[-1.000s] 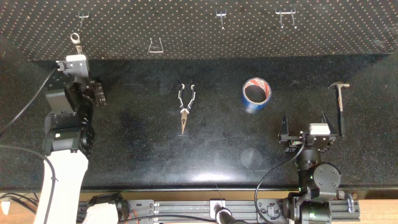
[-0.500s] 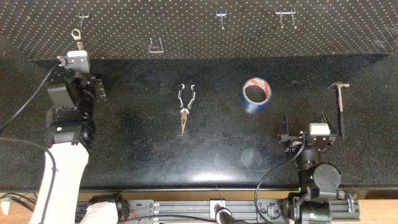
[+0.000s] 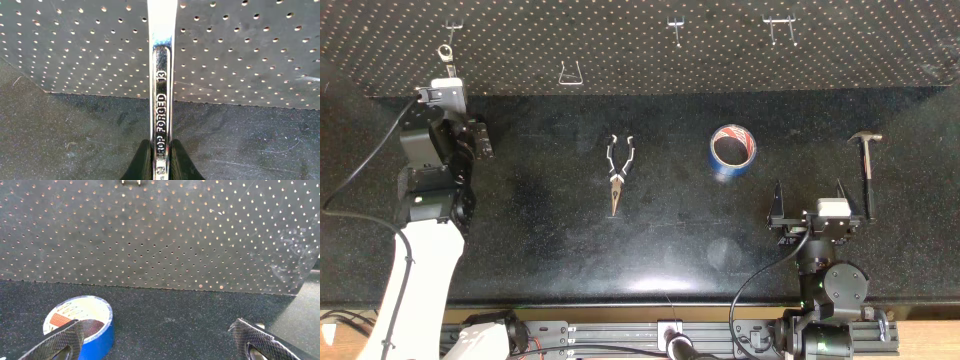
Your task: Place Tools Onto Pegboard
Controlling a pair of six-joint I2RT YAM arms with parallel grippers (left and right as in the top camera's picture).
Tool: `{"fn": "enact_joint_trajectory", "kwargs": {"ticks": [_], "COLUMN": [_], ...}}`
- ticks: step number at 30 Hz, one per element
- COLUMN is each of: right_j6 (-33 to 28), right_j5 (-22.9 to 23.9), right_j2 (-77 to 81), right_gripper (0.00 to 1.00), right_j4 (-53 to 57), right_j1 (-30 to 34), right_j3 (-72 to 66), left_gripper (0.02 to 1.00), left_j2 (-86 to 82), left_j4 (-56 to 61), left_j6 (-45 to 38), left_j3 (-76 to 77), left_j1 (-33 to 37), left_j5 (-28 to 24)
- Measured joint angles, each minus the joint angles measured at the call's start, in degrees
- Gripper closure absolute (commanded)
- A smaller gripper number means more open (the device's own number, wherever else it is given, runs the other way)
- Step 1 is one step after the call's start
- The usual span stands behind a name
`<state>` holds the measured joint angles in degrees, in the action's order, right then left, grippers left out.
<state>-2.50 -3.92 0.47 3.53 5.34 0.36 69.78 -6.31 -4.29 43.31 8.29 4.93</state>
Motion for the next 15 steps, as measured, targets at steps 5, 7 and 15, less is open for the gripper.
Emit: {"fn": "enact_joint_trajectory", "kwargs": {"ticks": [5,7,15], "right_j6": [0.0,0.0,0.0], "right_j5": [0.0,0.0,0.0], "right_j2": [0.0,0.0,0.0], "right_gripper": [0.025,0.025,0.025], "right_j4": [0.0,0.0,0.0], "right_j1": [0.0,0.0,0.0], "right_j3": [0.0,0.0,0.0], "left_gripper": [0.989,0.989,0.989], "left_j2": [0.6,0.7,3.5], "left_j4": [0.7,0.8,1.2], "left_j6": [-0.2,-0.2,-0.2], "left_j3": [0.0,0.0,2.3], "left_j1": [0.0,0.0,0.0], "left_j5": [0.0,0.0,0.0]}}
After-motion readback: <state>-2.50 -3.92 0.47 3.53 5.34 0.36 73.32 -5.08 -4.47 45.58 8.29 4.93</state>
